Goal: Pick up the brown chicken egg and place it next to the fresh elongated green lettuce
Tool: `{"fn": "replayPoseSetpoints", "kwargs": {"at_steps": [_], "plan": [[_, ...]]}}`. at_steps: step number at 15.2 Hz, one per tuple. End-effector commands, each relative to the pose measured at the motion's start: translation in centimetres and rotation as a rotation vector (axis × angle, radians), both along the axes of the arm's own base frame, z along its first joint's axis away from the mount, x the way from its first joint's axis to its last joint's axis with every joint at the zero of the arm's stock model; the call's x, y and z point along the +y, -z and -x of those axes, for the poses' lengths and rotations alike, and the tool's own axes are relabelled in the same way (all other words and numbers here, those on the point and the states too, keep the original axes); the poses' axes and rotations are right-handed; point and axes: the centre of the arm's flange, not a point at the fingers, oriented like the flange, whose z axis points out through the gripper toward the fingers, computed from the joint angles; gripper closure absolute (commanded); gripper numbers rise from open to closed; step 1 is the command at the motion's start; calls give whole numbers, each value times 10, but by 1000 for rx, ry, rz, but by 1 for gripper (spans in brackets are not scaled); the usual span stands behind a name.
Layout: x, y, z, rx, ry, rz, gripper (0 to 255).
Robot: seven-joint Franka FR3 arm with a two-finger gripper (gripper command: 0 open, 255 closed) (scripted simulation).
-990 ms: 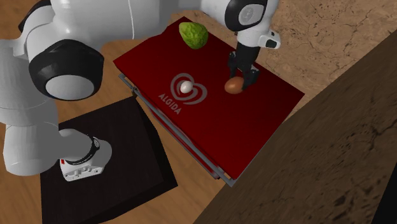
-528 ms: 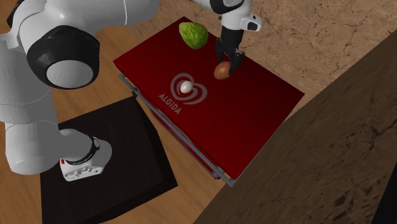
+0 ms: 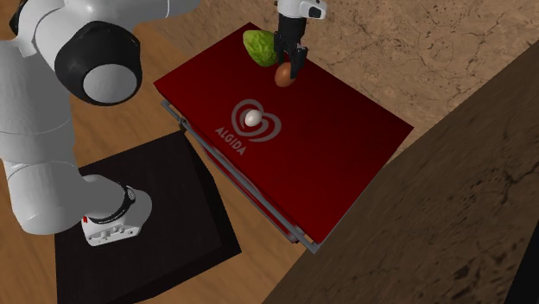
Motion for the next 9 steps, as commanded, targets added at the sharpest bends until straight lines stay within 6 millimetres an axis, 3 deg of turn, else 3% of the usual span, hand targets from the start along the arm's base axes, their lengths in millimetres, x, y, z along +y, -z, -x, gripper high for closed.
{"fn": "replayPoseSetpoints", "kwargs": {"at_steps": [1, 9], "plan": [[28, -2, 3, 0, 1, 0, 255], [133, -2, 14, 0, 1, 0, 255]]}}
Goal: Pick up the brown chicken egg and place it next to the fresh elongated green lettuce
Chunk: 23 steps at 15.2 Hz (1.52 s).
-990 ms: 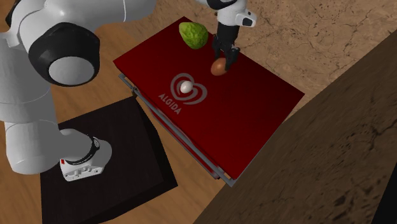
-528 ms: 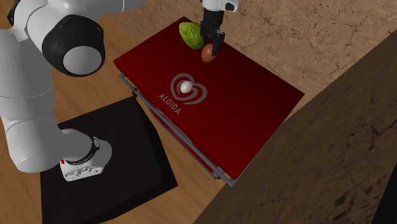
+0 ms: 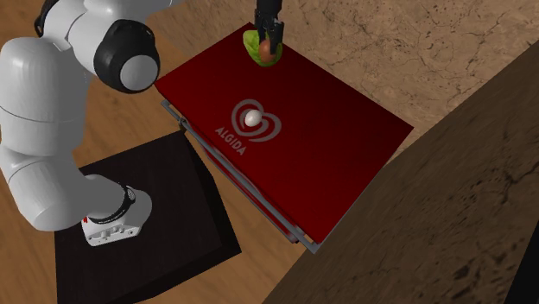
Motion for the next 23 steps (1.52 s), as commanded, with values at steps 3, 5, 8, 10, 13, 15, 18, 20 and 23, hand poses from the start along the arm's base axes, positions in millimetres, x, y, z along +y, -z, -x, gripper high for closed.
{"fn": "replayPoseSetpoints", "kwargs": {"at_steps": [3, 5, 8, 10, 13, 15, 18, 20, 23], "plan": [[29, 13, 3, 0, 1, 1, 255], [29, 24, 3, 0, 1, 1, 255], [29, 40, 3, 0, 1, 1, 255], [29, 50, 3, 0, 1, 1, 255], [29, 66, 3, 0, 1, 1, 255], [29, 77, 3, 0, 1, 1, 255], [29, 92, 3, 0, 1, 1, 255], [29, 103, 3, 0, 1, 1, 255], [29, 119, 3, 0, 1, 1, 255]]}}
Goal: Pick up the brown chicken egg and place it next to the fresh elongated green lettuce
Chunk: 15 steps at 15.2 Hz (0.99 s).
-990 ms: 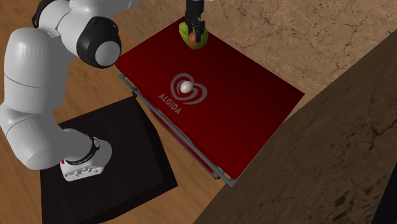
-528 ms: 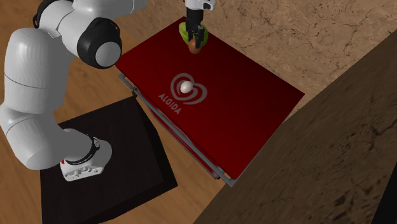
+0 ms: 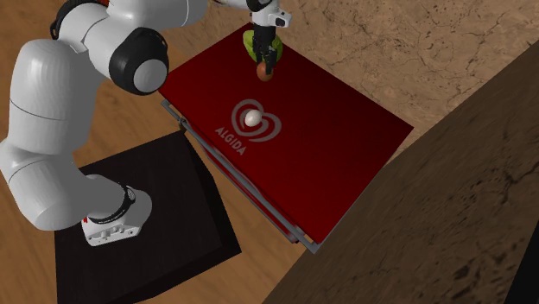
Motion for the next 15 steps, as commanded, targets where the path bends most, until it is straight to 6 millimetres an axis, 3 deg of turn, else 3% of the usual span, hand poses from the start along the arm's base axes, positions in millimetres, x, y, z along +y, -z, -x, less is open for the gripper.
{"fn": "replayPoseSetpoints", "kwargs": {"at_steps": [1, 15], "plan": [[0, 11, 0, -1, 0, 0, 255], [0, 85, 0, -1, 0, 0, 255]]}}
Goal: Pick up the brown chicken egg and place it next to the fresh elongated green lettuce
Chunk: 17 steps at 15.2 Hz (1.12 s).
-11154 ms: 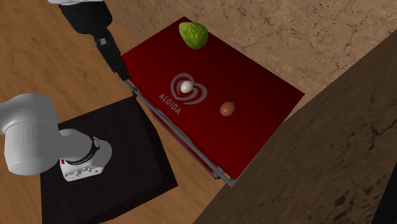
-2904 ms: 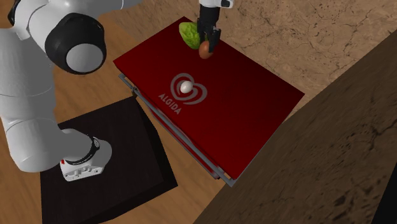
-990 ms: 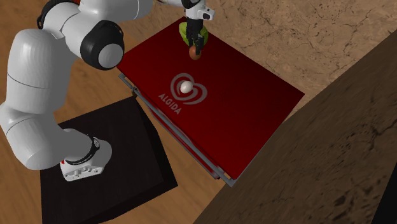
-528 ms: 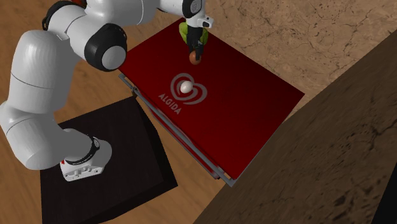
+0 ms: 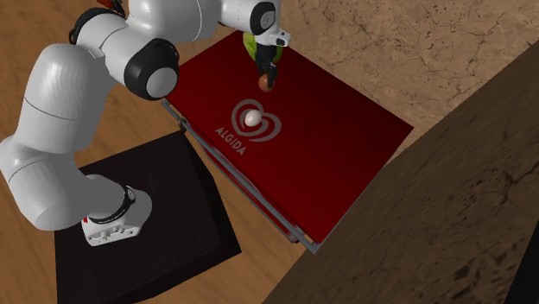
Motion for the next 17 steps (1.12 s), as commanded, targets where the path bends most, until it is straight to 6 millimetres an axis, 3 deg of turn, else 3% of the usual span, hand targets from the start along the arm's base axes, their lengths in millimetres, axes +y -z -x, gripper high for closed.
{"fn": "replayPoseSetpoints", "kwargs": {"at_steps": [1, 8, 9, 14, 17], "plan": [[1, 15, 5, 13, -2, 2, 255], [1, 15, 5, 13, -2, 2, 255], [0, 15, 6, 13, -2, 2, 0], [1, 15, 5, 13, -2, 2, 0], [9, -23, -1, 13, -2, 2, 0]]}}
